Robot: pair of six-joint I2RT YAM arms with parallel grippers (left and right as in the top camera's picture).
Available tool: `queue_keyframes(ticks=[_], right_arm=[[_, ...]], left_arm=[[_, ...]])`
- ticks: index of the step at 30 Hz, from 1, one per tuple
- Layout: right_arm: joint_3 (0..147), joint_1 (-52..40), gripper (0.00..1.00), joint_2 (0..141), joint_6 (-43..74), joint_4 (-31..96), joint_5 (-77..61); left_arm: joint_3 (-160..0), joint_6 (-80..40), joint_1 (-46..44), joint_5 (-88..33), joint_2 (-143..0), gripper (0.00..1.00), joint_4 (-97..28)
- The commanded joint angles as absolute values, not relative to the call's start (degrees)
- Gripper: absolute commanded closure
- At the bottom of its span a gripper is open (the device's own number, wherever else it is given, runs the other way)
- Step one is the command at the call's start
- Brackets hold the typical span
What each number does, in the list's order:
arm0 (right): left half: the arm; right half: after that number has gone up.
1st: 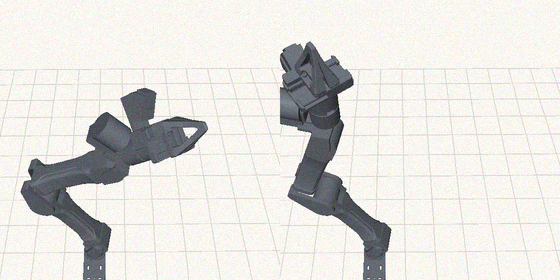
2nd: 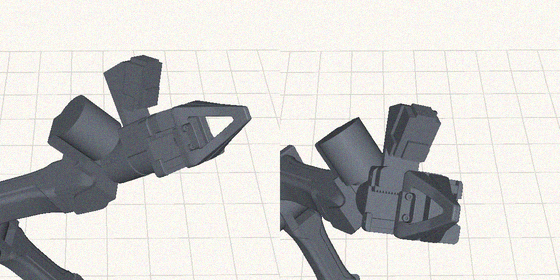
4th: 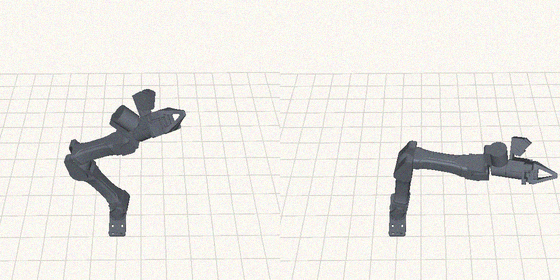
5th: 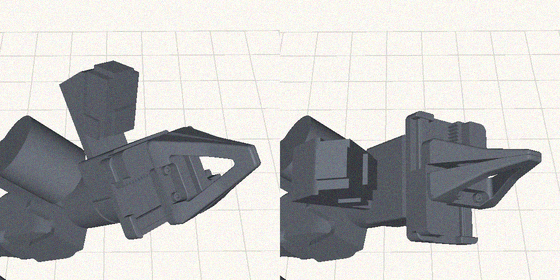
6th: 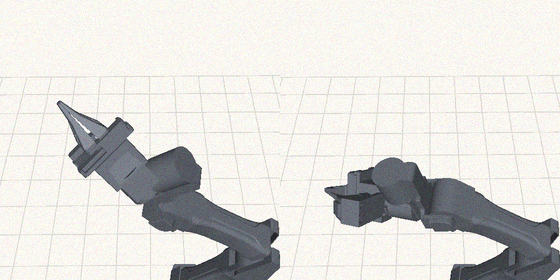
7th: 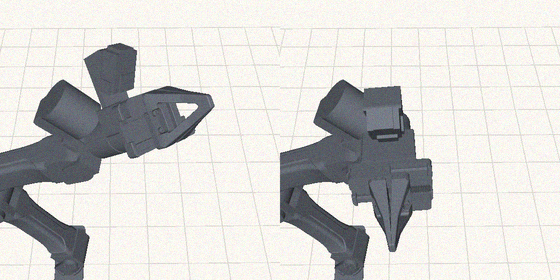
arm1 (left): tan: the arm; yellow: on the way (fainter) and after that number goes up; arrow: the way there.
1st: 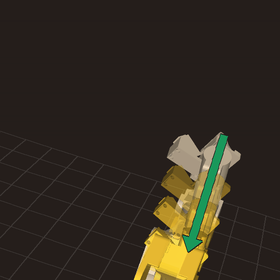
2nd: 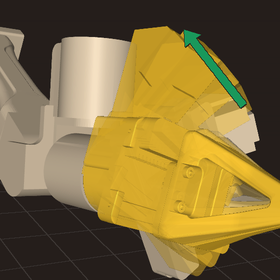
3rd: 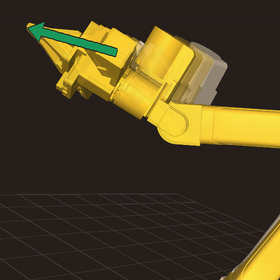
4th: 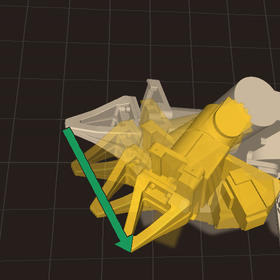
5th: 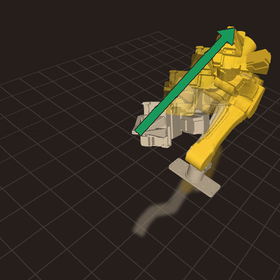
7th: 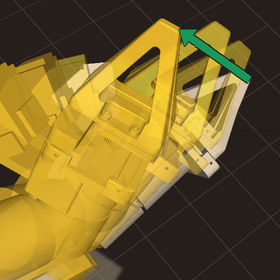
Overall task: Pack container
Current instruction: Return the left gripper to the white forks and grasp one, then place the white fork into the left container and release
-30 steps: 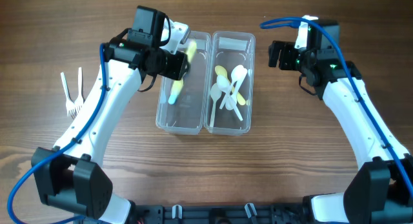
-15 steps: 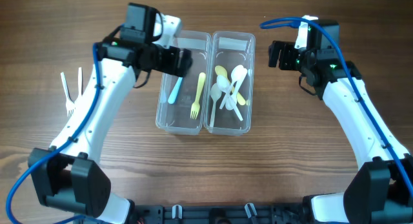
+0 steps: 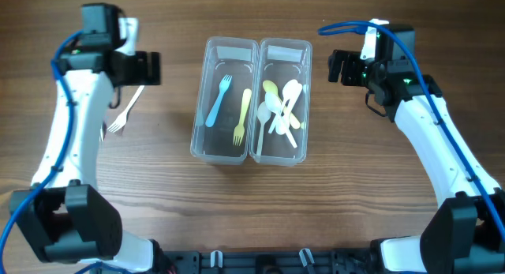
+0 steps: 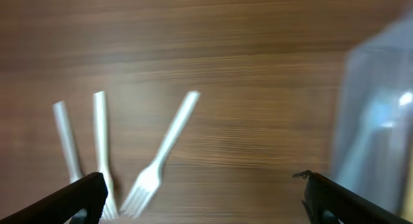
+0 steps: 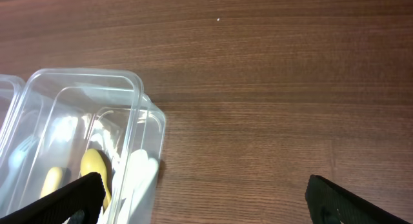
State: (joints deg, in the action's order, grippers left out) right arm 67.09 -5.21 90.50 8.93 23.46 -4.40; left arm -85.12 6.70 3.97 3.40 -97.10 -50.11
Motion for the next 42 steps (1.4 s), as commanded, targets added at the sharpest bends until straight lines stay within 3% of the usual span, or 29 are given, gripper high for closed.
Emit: queue_keyframes(ticks=[1, 11, 15, 18, 22, 23, 33, 42], right_arm=[[67.2, -5.4, 0.0, 90.2, 8.3, 23.2, -3.6], [67.2, -5.4, 0.0, 90.2, 8.4, 23.2, -3.6], [67.2, -5.4, 0.0, 90.2, 8.4, 23.2, -3.6], [67.2, -5.4, 0.0, 90.2, 8.4, 23.2, -3.6], [67.2, -5.4, 0.0, 90.2, 8.3, 23.2, -3.6], [67.2, -5.4, 0.0, 90.2, 8.4, 23.2, -3.6], [67.2, -5.4, 0.0, 90.2, 8.3, 23.2, -3.6], [67.2, -5.4, 0.0, 90.2, 8.4, 23.2, -3.6]], left_arm=[[-81.8, 6.8, 8.9, 5.2, -99.9, 0.0, -47.5], [-78.7, 0.8, 14.8, 3.0, -113.6, 0.0, -42.2], [-78.7, 0.8, 14.7, 1.4, -118.1, 0.14, -41.4], [-78.7, 1.0, 14.5, 1.0, -119.7, 0.37, -40.9], [-78.7, 1.0, 14.5, 0.9, -121.2, 0.91, -40.6], [-78.7, 1.0, 14.5, 0.9, -121.3, 0.96, -40.7], [-78.8, 1.0, 13.6, -0.2, -118.4, 0.96, -41.3], [-79.4, -0.8, 9.4, -0.8, -102.2, 0.96, -42.6]])
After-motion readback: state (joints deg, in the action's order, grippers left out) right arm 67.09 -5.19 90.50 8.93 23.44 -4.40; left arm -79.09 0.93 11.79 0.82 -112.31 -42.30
